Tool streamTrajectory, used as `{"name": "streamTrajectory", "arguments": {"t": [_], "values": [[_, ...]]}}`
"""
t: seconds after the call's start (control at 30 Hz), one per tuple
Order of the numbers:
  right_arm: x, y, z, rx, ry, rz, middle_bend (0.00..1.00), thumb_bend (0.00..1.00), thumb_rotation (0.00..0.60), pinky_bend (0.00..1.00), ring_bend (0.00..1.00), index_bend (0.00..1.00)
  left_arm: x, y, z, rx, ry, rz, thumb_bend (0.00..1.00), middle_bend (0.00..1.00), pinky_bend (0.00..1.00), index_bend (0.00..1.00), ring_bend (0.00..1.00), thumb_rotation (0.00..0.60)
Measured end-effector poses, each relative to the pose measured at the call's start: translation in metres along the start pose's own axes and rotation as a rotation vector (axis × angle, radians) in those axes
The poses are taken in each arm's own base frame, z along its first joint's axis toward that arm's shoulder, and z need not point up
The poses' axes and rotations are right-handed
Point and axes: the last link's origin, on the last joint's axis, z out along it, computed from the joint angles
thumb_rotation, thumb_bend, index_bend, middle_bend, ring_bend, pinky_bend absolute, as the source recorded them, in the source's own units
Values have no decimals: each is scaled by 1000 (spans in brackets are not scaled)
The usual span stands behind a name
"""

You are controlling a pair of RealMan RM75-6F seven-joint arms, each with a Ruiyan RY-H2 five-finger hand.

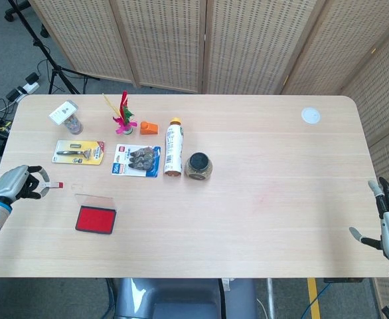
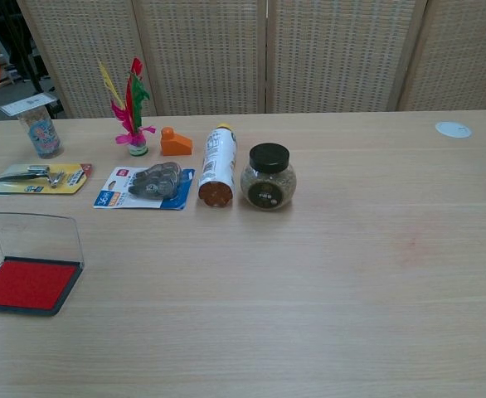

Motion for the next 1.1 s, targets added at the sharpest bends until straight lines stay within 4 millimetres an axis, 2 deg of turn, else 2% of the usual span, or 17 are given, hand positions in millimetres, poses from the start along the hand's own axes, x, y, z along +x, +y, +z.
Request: {"name": "streamTrajectory", "arguments": {"t": [0.23, 0.57, 1.1], "values": [[0, 0, 0, 0, 2, 1, 0, 0, 600, 0, 0, 0, -3, -13, 12, 68, -44, 8, 369, 1000, 962, 638, 984, 600], [2, 1, -1, 0, 2, 9, 0, 0, 600, 0, 0, 0, -26, -18, 26, 83, -103, 35, 368, 1000, 962, 638, 984, 600], [2, 0, -1, 2, 1, 12, 0, 0, 600, 0, 0, 0, -38, -22, 31, 91, -121, 85, 367, 1000, 962, 637, 984, 600]]}}
